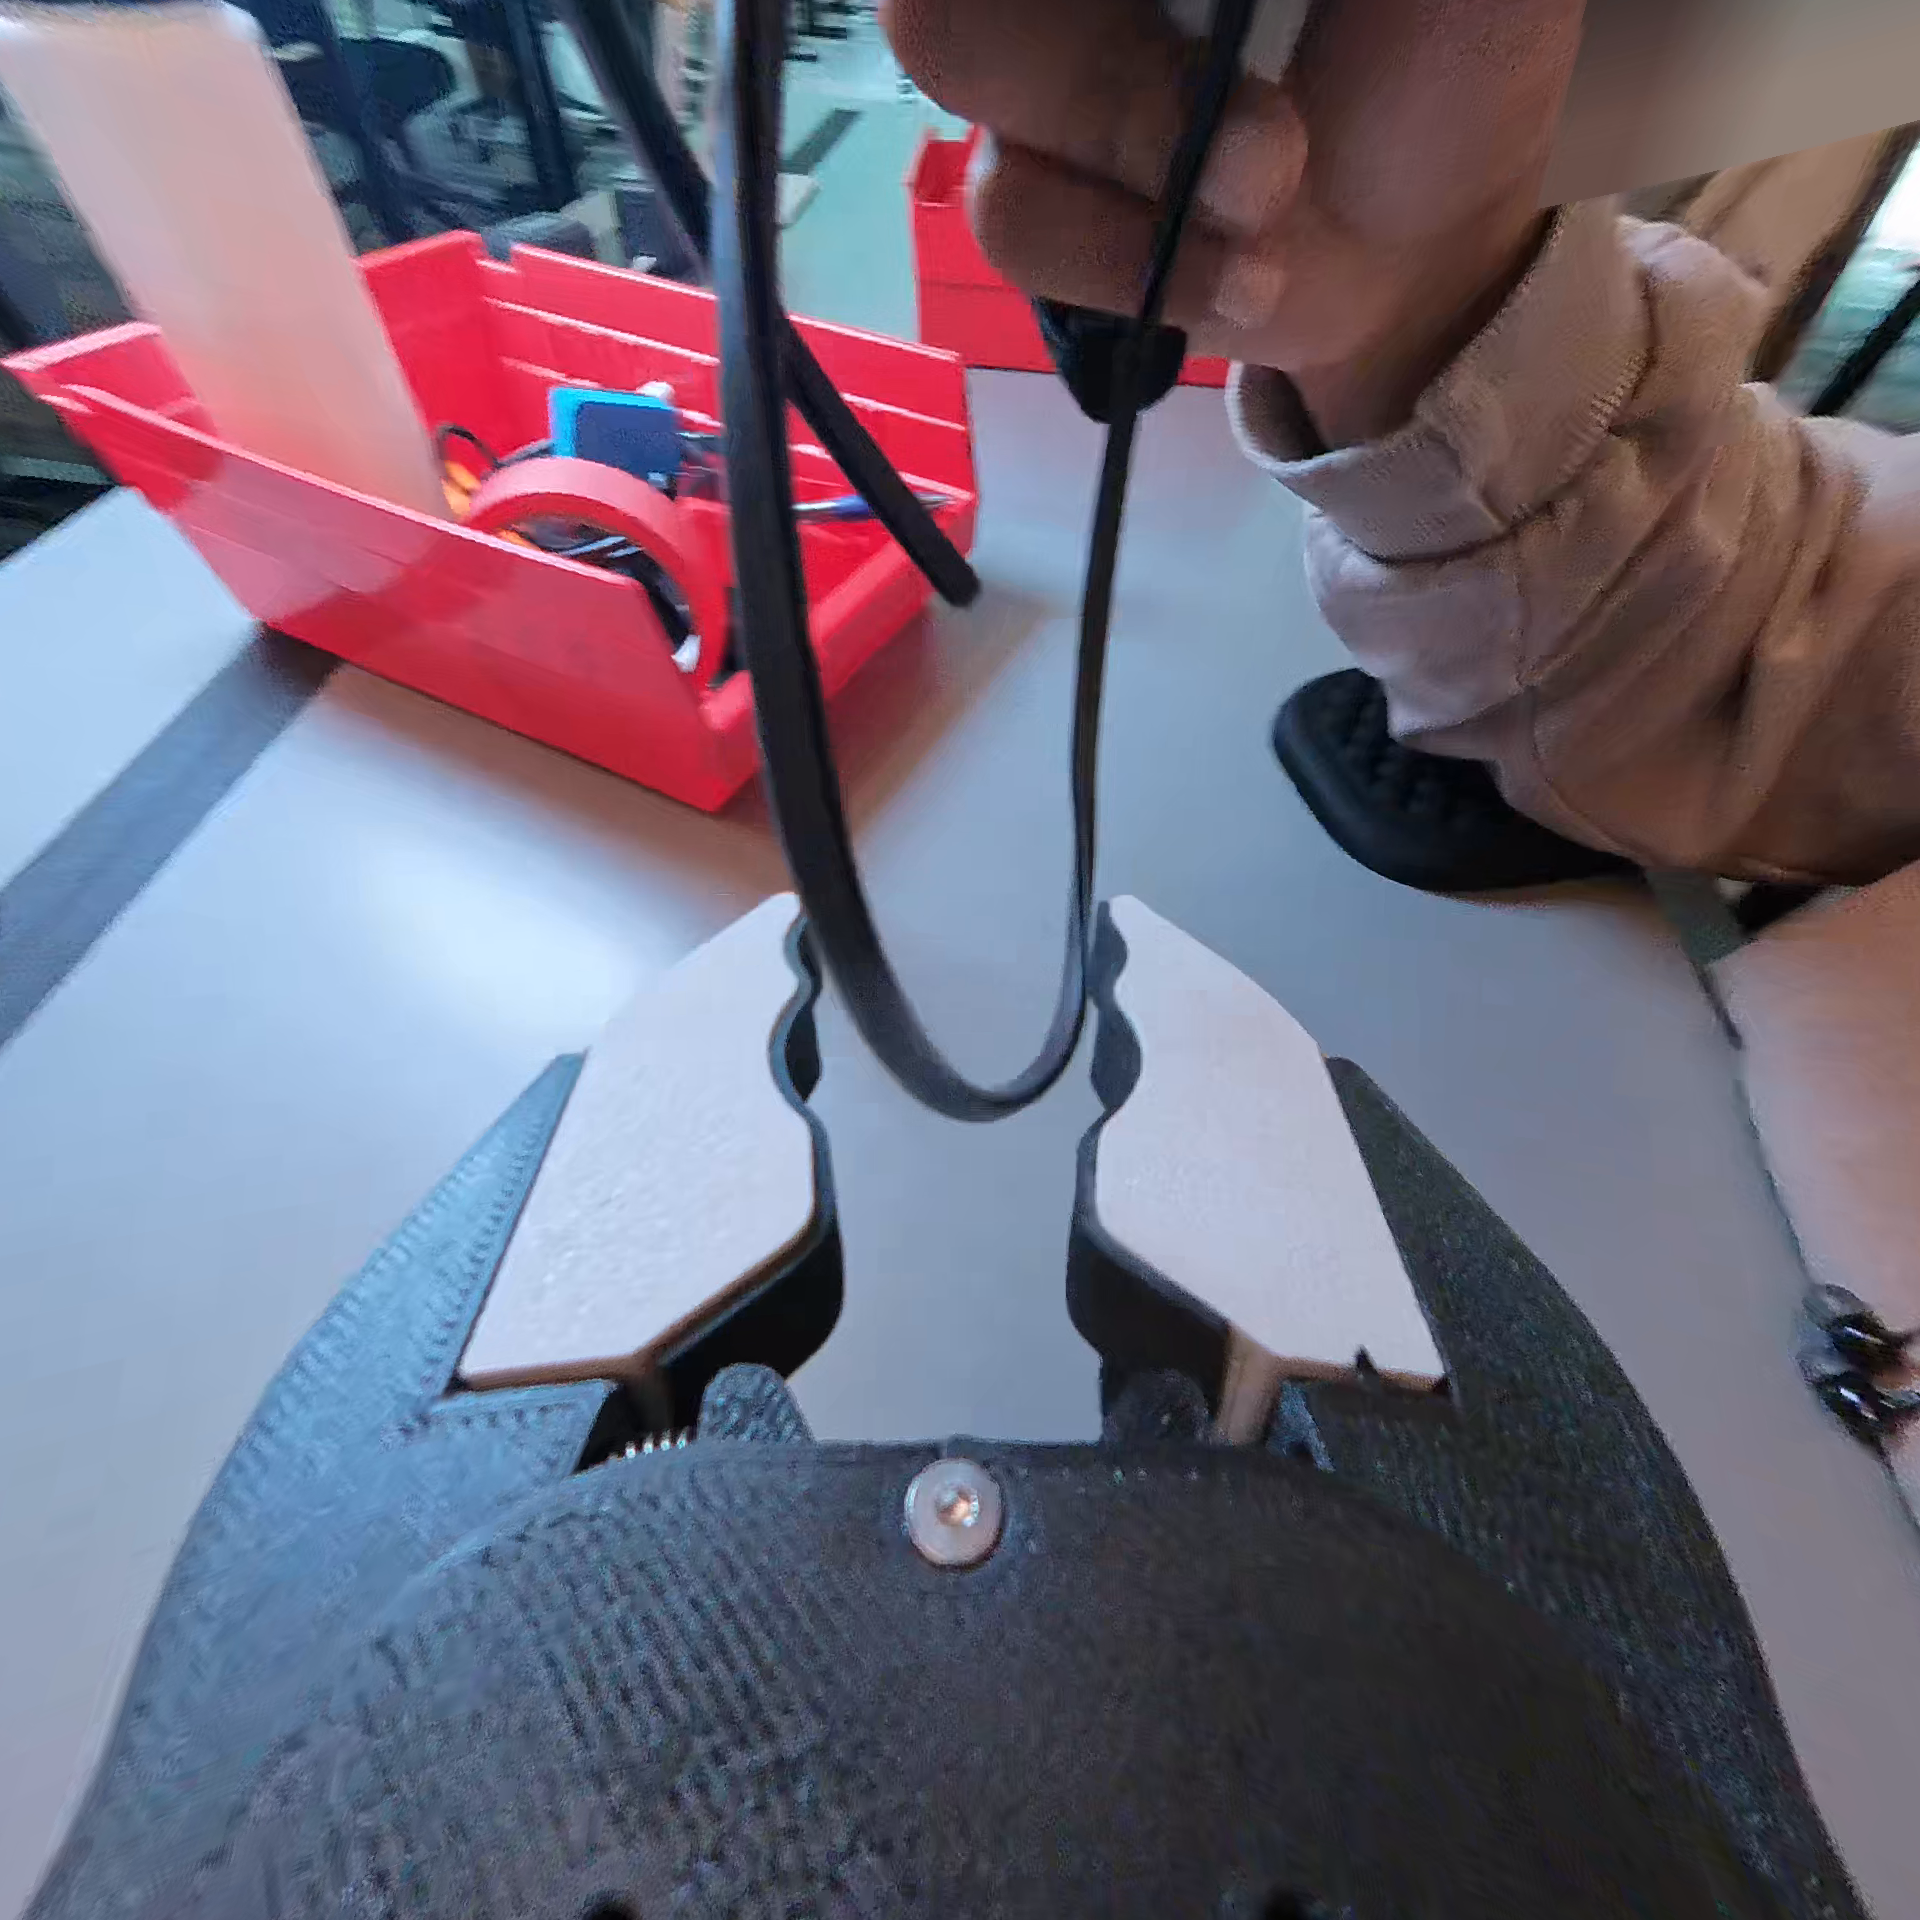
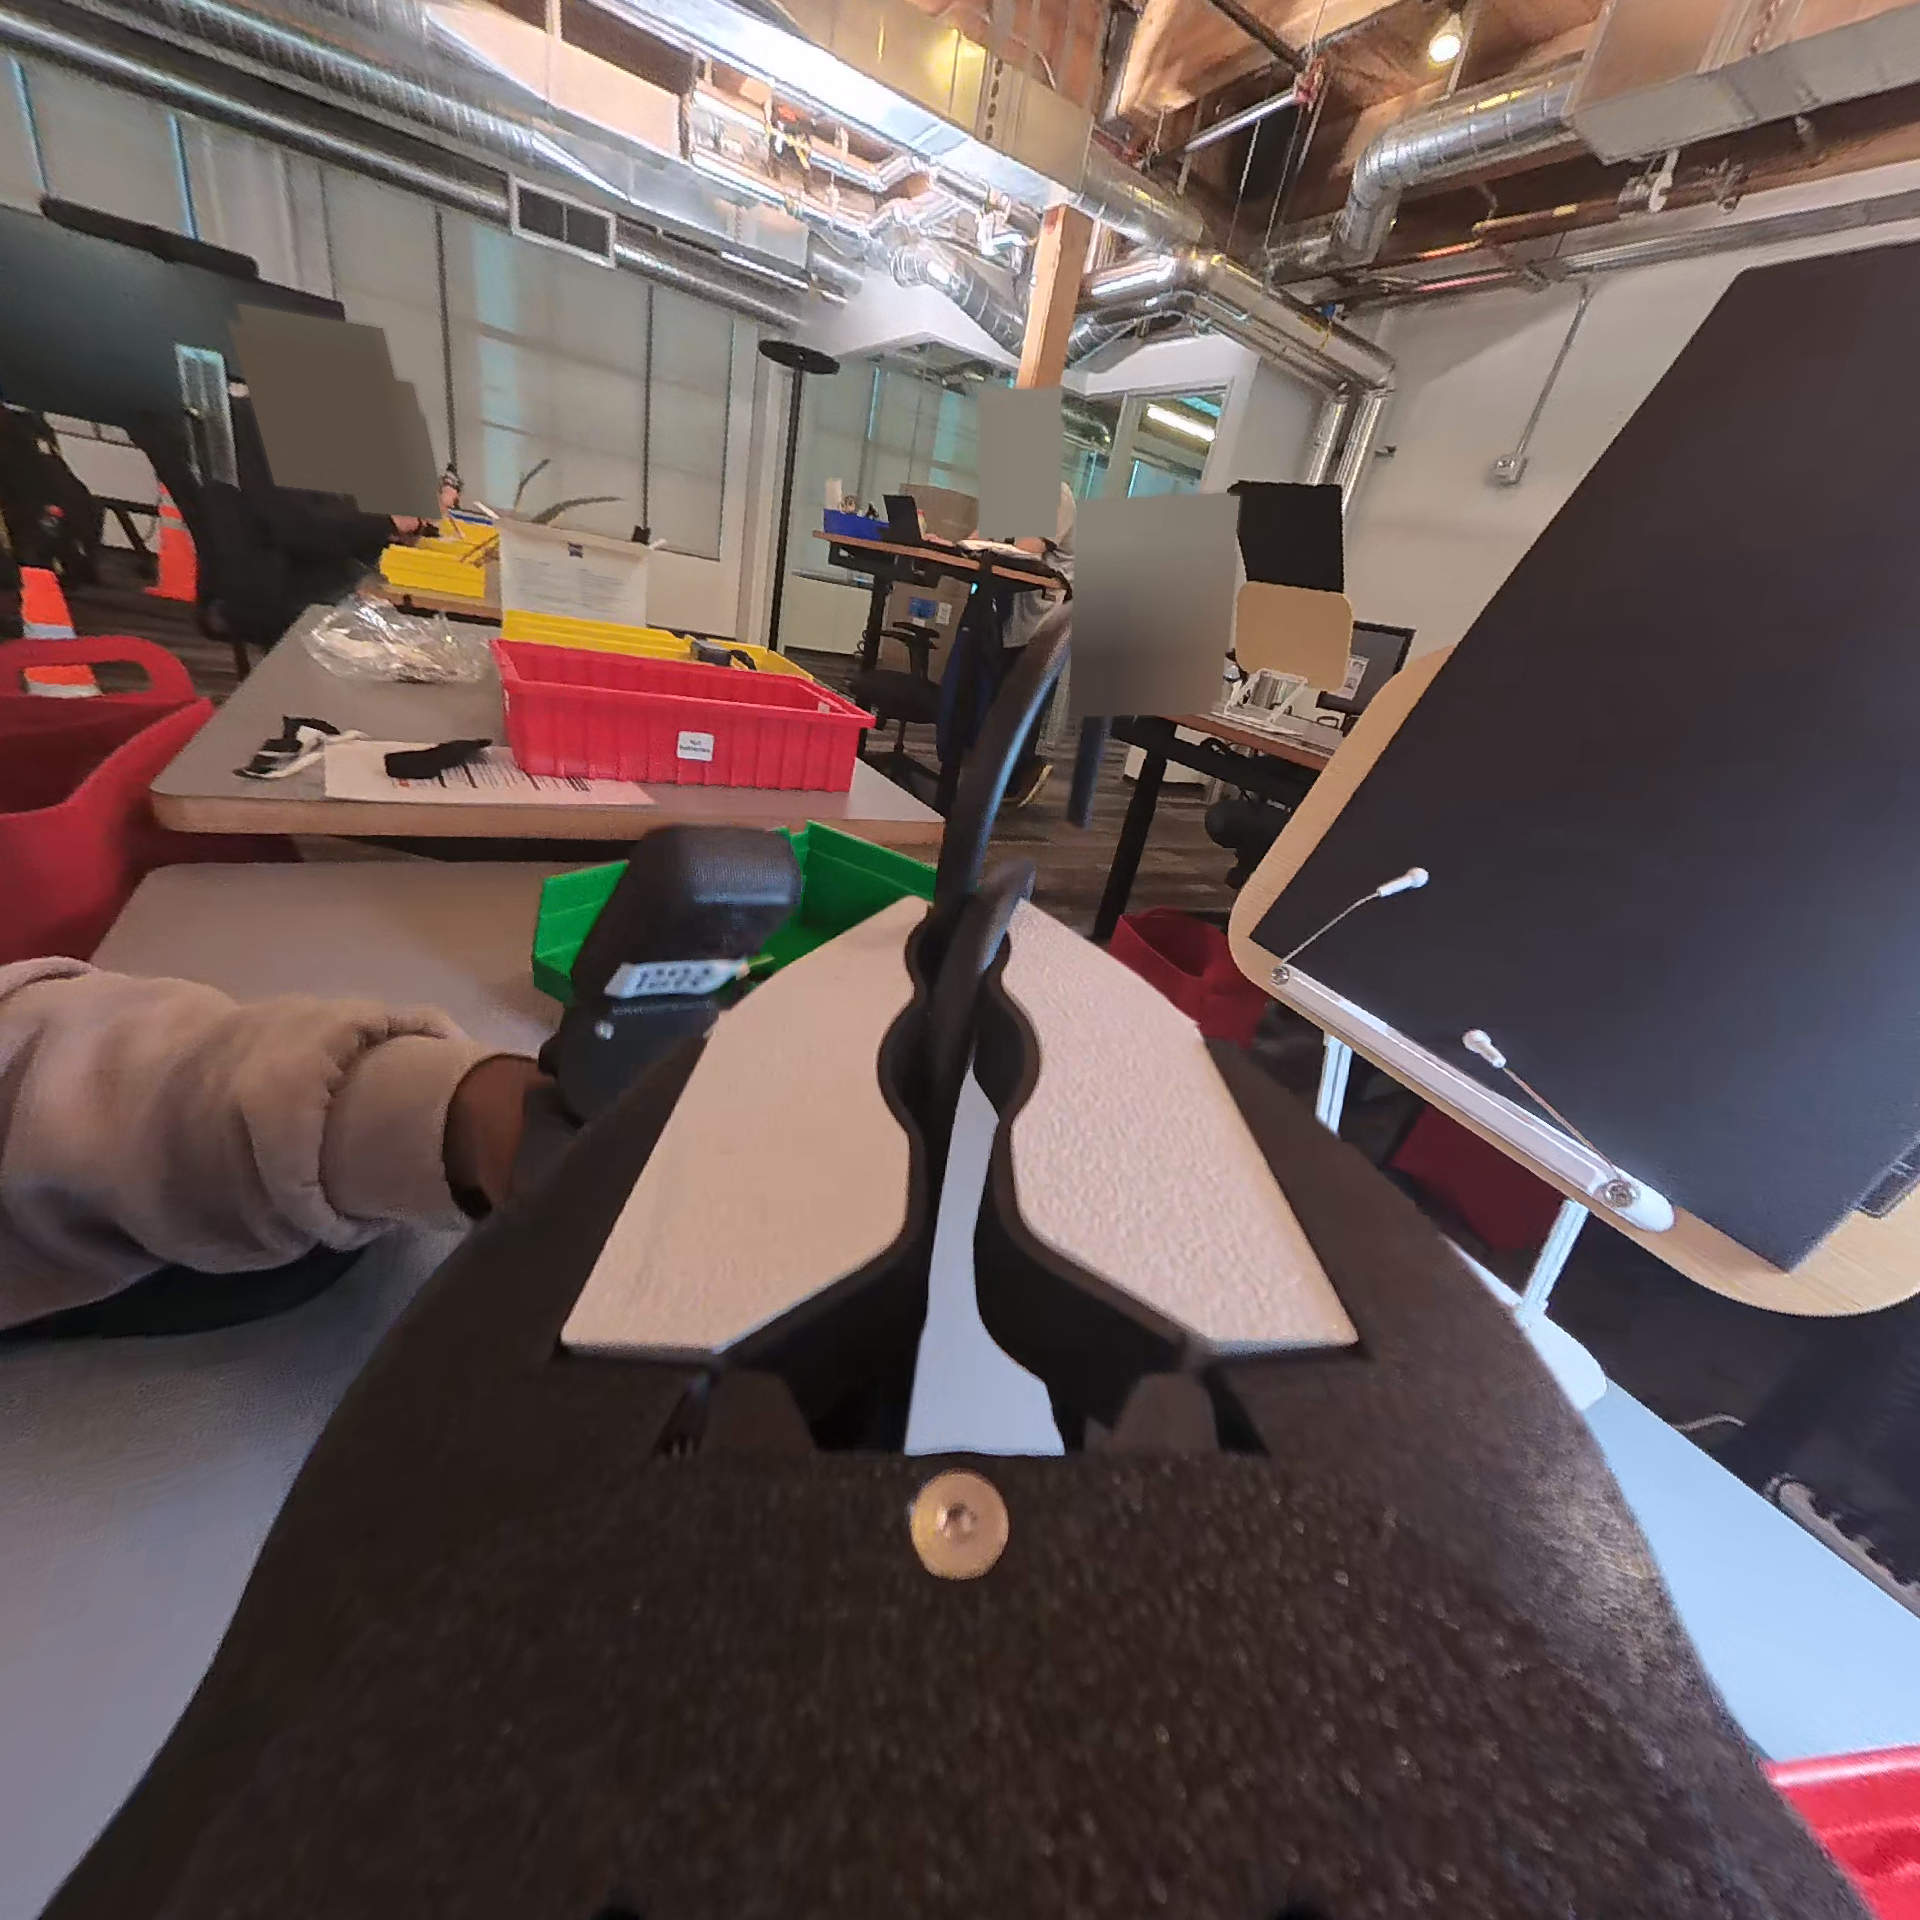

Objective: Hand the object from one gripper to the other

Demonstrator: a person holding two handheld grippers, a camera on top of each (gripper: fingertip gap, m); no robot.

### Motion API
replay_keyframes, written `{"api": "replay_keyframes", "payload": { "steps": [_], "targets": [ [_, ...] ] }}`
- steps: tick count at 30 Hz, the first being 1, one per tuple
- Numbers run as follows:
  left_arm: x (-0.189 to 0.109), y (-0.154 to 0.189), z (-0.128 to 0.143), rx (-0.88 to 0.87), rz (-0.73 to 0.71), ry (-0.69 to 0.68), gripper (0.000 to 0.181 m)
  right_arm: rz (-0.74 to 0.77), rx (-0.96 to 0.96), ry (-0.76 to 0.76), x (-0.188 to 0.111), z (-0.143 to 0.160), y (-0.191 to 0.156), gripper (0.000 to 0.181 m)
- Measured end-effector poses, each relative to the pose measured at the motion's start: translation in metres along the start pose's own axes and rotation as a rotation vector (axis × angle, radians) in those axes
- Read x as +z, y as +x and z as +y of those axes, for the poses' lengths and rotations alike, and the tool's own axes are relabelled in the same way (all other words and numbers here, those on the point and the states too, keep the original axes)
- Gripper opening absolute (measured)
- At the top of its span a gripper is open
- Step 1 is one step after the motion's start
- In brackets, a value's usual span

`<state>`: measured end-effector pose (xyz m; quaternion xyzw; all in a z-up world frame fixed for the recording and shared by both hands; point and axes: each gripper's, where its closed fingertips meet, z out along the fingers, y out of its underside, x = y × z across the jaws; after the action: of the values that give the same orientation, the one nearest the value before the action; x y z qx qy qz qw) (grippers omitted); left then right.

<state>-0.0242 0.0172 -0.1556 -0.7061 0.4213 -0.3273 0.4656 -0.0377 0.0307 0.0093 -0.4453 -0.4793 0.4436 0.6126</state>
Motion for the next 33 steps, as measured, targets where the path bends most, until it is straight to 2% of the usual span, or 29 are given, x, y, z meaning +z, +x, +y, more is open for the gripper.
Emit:
{"api": "replay_keyframes", "payload": {
  "steps": [4, 6, 7, 12, 17, 22, 28, 33],
  "targets": [
    [0.005, 0.011, -0.002, -0.094, 0.115, 0.077, 0.032, 0.004, 0.029, 0.072, -0.007, -0.016, 0.003, 0.004],
    [0.000, 0.013, -0.011, -0.097, 0.147, 0.135, 0.003, 0.015, 0.043, 0.100, -0.012, -0.022, 0.007, 0.004],
    [-0.004, 0.009, -0.016, -0.085, 0.119, 0.160, 0.003, 0.024, 0.046, 0.105, -0.013, -0.022, 0.010, 0.004],
    [-0.031, -0.003, -0.038, -0.127, 0.111, 0.301, 0.003, 0.046, 0.104, 0.149, -0.019, -0.025, 0.023, 0.003],
    [-0.033, -0.013, -0.040, -0.137, 0.069, 0.363, 0.006, 0.041, 0.137, 0.161, -0.017, -0.023, 0.023, 0.003],
    [-0.035, -0.017, -0.044, -0.074, -0.009, 0.408, 0.006, 0.005, 0.176, 0.170, -0.013, -0.021, 0.017, 0.003],
    [-0.053, -0.028, -0.058, 0.084, -0.177, 0.487, 0.027, -0.089, 0.285, 0.186, -0.008, -0.020, 0.007, 0.003],
    [-0.063, -0.033, -0.063, 0.247, -0.309, 0.485, 0.046, -0.190, 0.407, 0.194, -0.008, -0.020, 0.001, 0.002]
  ]
}}
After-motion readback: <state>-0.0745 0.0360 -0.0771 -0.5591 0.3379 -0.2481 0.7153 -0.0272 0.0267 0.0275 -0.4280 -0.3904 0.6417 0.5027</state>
